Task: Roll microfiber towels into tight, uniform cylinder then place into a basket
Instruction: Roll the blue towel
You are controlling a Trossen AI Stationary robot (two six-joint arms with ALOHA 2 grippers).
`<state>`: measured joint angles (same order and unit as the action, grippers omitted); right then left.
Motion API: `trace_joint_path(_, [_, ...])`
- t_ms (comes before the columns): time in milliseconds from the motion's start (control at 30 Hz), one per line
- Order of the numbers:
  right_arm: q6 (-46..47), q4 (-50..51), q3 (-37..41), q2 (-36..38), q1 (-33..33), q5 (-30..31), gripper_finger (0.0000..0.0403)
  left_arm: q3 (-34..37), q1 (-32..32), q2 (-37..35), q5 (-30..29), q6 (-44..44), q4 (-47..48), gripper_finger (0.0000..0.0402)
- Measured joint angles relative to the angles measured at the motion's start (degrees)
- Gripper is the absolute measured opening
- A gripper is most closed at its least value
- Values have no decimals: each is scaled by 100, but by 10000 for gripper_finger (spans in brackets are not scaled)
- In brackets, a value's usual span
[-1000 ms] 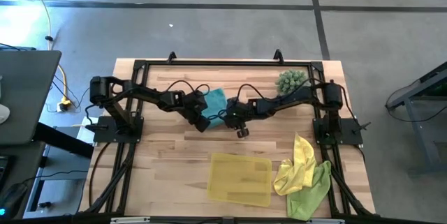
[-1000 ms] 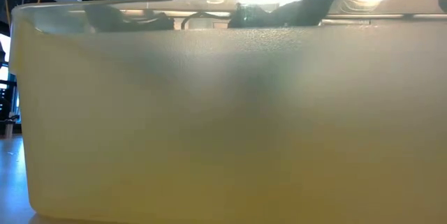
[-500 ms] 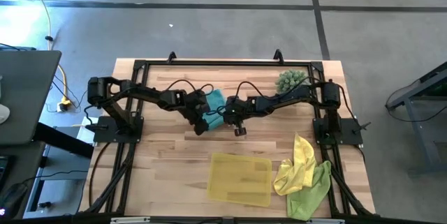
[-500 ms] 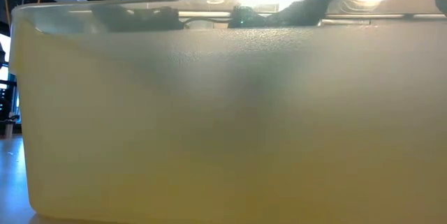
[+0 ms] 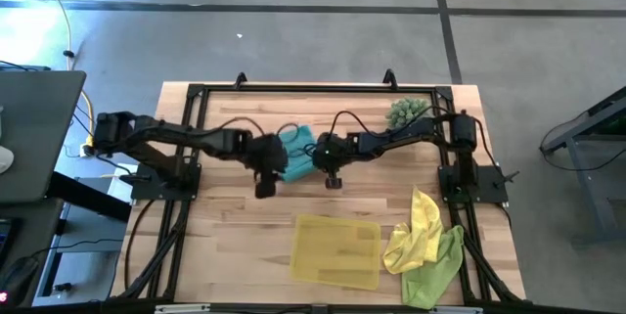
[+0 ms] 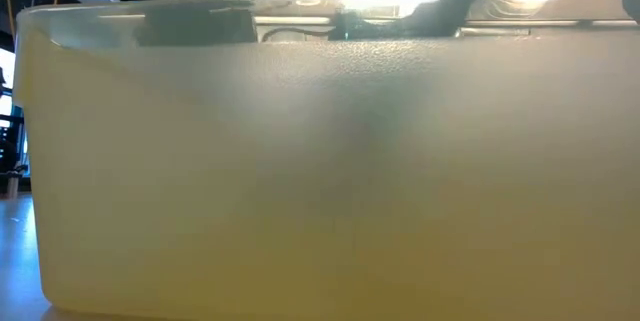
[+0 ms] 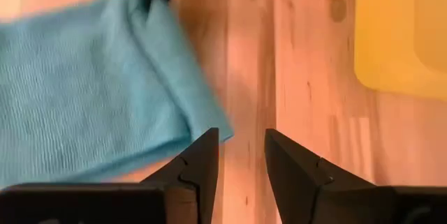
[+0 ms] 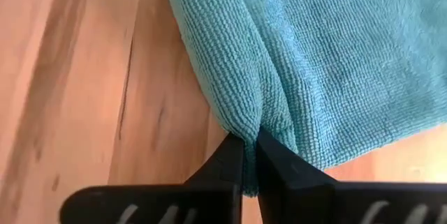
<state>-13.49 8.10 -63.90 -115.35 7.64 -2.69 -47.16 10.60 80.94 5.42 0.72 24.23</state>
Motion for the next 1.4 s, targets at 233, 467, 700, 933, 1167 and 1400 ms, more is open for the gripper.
trace_joint_path(233, [1009, -22, 0, -7, 291, -839, 1, 185, -695, 158, -1418, 546, -903, 106])
trace_joint_path(467, [1419, -27, 2, -11, 382, -1026, 1, 677, -624, 329, -1726, 550, -1747, 106])
trace_joint_path(700, [1464, -44, 4, -11, 380, -1022, 1, 979, -478, 598, -1612, 552, -2195, 106])
trace_joint_path(933, [1462, -50, 7, -11, 379, -1011, 0, 1177, -337, 1048, -1827, 790, -2621, 106])
trace_joint_path(1167, [1457, -57, 7, -11, 375, -1001, 1, 1148, -186, 1476, -1699, 542, -2812, 108])
trace_joint_path(1400, [1319, -84, 13, -15, 373, -1000, 41, 1131, 16, 1511, -1014, -126, -2744, 83])
